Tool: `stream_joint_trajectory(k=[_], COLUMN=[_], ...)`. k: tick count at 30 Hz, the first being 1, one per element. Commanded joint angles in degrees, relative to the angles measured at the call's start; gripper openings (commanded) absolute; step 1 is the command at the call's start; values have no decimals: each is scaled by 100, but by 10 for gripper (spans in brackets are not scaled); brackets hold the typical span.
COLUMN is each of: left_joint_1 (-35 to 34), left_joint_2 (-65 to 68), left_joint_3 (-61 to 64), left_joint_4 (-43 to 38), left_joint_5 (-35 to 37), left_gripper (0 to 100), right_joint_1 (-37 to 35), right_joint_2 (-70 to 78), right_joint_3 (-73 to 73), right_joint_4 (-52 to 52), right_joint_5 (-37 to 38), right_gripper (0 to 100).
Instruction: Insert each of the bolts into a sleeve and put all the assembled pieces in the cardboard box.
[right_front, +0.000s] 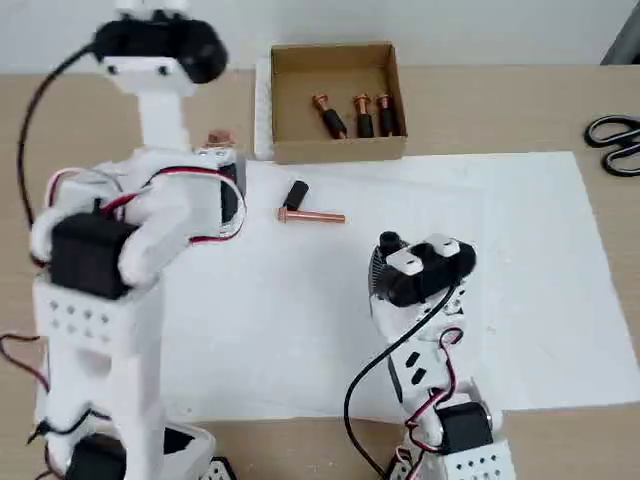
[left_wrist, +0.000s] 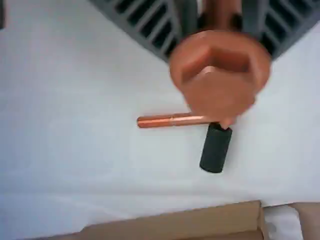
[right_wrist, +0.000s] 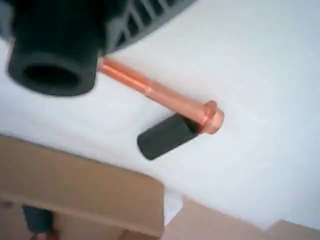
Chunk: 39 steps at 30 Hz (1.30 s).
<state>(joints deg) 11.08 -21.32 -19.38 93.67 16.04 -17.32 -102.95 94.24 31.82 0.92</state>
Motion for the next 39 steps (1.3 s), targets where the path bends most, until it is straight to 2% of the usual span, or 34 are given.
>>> stream_joint_trajectory(k=[1, 3, 6, 10, 15, 19, 22, 27, 29, 39], left_joint_1=[26, 26, 35, 123, 668, 721, 703, 756, 765, 1248], left_joint_2=[-378, -413, -440, -519, -1688, -2409, -2813, -3182, -3182, -3182], left_joint_3=[-268, -215, 127, 347, 497, 1780, 3301, 5736, 6325, 6484], left_joint_4=[-343, -343, -501, -923, -1029, -1160, -2215, -5020, -5644, -5169], left_joint_5=[202, 229, 721, 1046, 1020, 1046, 1037, 1037, 1037, 1046], left_gripper=[6, 6, 6, 6, 6, 6, 6, 6, 6, 6], right_joint_1=[-251, -497, -769, -778, -796, -822, -945, -1165, -1279, -1771], right_joint_2=[-110, -101, -101, -92, -92, -92, -92, -92, -92, -92], right_joint_3=[18, 18, 44, 220, 220, 220, 220, 220, 220, 220], right_joint_4=[-180, -180, -180, -171, -136, -136, -127, -75, 57, 84], right_joint_5=[-158, -308, -686, -1134, -1143, -1152, -1152, -1152, -1152, -1134], right_gripper=[5, 5, 4, 4, 4, 4, 4, 4, 4, 4])
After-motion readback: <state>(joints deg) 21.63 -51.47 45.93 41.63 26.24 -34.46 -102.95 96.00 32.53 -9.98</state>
